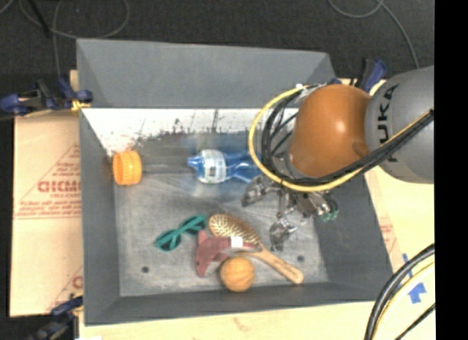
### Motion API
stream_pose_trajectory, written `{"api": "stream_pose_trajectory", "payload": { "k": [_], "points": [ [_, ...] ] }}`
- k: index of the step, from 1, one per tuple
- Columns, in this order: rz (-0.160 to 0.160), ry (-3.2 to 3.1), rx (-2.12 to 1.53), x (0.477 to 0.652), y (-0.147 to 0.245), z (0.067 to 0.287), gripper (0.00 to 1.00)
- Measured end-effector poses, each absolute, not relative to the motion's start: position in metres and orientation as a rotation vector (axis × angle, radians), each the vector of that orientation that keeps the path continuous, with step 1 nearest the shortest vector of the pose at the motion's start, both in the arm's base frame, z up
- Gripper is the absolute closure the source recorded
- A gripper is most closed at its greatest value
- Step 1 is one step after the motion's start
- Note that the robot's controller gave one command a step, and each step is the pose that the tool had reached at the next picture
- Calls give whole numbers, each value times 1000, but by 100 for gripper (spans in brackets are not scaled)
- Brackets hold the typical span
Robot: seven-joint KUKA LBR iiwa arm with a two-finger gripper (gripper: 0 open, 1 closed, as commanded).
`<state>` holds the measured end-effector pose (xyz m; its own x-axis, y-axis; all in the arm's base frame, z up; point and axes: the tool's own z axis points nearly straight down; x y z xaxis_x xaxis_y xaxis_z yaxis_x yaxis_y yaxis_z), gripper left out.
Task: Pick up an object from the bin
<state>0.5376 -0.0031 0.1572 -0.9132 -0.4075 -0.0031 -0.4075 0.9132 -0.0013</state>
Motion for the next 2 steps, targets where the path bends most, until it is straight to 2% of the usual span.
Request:
{"api": "stream_pose_trajectory", "payload": {
  "k": [1,2],
  "points": [
    [-9,3050,-465,507,26,85,100],
    [-9,3050,-466,507,26,85,100]
  ]
}}
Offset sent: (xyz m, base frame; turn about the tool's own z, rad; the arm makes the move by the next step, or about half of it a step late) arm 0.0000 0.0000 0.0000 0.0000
